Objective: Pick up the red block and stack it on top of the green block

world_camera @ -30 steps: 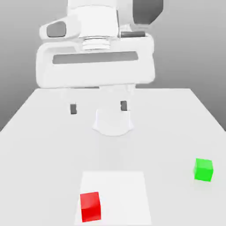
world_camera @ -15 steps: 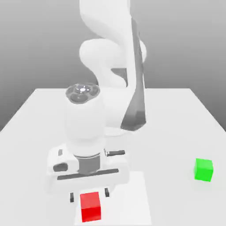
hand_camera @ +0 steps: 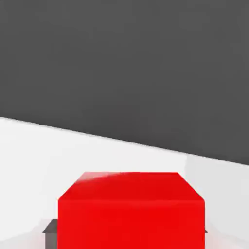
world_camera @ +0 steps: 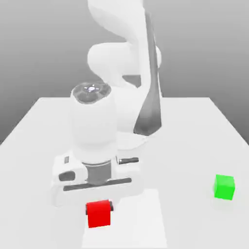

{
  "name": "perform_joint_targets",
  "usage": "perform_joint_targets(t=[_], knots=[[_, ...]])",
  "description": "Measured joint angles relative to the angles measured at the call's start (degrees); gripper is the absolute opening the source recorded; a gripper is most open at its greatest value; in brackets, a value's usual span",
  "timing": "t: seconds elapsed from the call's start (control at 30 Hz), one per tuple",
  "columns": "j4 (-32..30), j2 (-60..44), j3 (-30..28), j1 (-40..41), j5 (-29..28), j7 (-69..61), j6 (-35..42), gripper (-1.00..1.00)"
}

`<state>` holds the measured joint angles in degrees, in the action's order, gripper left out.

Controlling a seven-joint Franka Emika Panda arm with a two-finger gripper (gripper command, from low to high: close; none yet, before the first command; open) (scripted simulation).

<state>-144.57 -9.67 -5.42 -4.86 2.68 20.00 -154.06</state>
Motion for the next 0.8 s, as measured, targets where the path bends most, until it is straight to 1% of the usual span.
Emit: perform_joint_targets(t=[0.27, 0.5, 0.57, 0.6, 0.73, 0.77, 0.8], knots=[[-3.0, 4.5, 11.1, -9.4, -2.6, -14.1, 1.5, -1.0], [-5.7, 8.4, 18.2, -21.0, -2.7, -28.2, 2.7, -1.0], [-6.5, 9.6, 21.4, -22.9, -2.5, -32.3, 3.0, -1.0], [-6.6, 8.8, 21.7, -25.0, -3.0, -33.0, 2.1, -1.0], [-6.5, 1.6, 18.9, -25.3, -7.8, -30.5, -4.6, -1.0], [-6.4, -0.3, 18.0, -25.8, -9.3, -29.5, -6.4, 1.0], [-6.4, -0.3, 18.0, -25.8, -9.3, -29.5, -6.4, 1.0]])
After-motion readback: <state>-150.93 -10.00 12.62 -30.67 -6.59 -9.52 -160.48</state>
